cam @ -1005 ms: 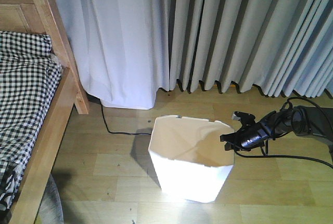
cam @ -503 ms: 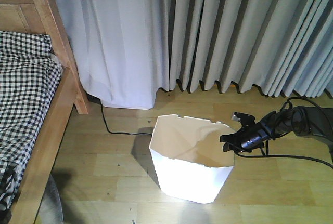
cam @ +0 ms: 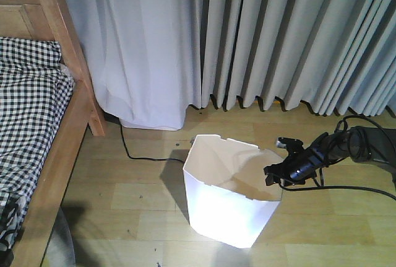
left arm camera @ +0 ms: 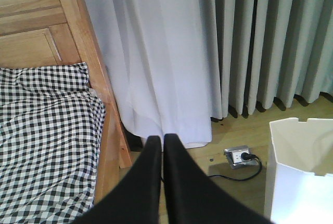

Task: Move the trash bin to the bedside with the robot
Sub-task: 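Lower the bin to the floor beside the bed with the right gripper, then open the right gripper and lift it off the bin rim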

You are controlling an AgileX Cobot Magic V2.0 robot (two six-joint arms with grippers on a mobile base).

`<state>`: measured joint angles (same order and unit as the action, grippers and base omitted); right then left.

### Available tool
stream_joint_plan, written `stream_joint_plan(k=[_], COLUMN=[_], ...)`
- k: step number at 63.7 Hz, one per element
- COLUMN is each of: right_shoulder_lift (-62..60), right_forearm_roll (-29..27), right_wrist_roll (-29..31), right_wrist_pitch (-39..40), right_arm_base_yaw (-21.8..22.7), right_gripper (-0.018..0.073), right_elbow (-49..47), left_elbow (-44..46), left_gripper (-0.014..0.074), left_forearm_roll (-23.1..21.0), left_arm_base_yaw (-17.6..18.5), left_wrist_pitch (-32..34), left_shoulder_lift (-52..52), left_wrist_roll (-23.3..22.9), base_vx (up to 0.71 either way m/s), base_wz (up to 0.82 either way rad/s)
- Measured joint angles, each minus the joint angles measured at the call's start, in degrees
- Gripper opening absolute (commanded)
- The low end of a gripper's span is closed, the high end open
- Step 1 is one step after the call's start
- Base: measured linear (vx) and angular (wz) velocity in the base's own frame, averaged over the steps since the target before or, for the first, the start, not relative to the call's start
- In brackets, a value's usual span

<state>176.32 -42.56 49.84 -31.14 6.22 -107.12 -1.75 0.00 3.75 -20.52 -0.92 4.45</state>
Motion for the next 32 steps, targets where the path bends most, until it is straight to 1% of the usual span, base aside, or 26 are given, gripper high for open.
stream_joint_plan(k=[5, 18, 24, 32], right_shoulder_lift=[-0.31, -0.45, -0.34, -1.19], right_forearm_roll=[0.0, 1.67, 1.81, 4.27], right_wrist_roll=[0.0, -0.31, -2.72, -5.24], right_wrist_pitch=[-0.66, -6.13, -5.98, -5.99], right_arm_base_yaw=[0.0, 0.23, 0.47, 0.77], right_gripper=[0.0457, 0.0457, 0.0457, 0.0457], right_elbow=[-0.05, -0.09, -0.09, -0.09], left_elbow=[0.0, 0.0, 0.0, 0.0], left_gripper=[-0.0007, -0.0007, -0.0007, -0.0007], left_forearm_roll=[0.0, 0.0, 0.0, 0.0], left_arm_base_yaw=[0.0, 0.0, 0.0, 0.0], left_wrist_pitch=[0.0, 0.0, 0.0, 0.0], left_shoulder_lift=[0.0, 0.0, 0.0, 0.0], left_wrist_roll=[0.0, 0.0, 0.0, 0.0], base_vx=[0.0, 0.0, 0.0, 0.0], base_wz=[0.0, 0.0, 0.0, 0.0])
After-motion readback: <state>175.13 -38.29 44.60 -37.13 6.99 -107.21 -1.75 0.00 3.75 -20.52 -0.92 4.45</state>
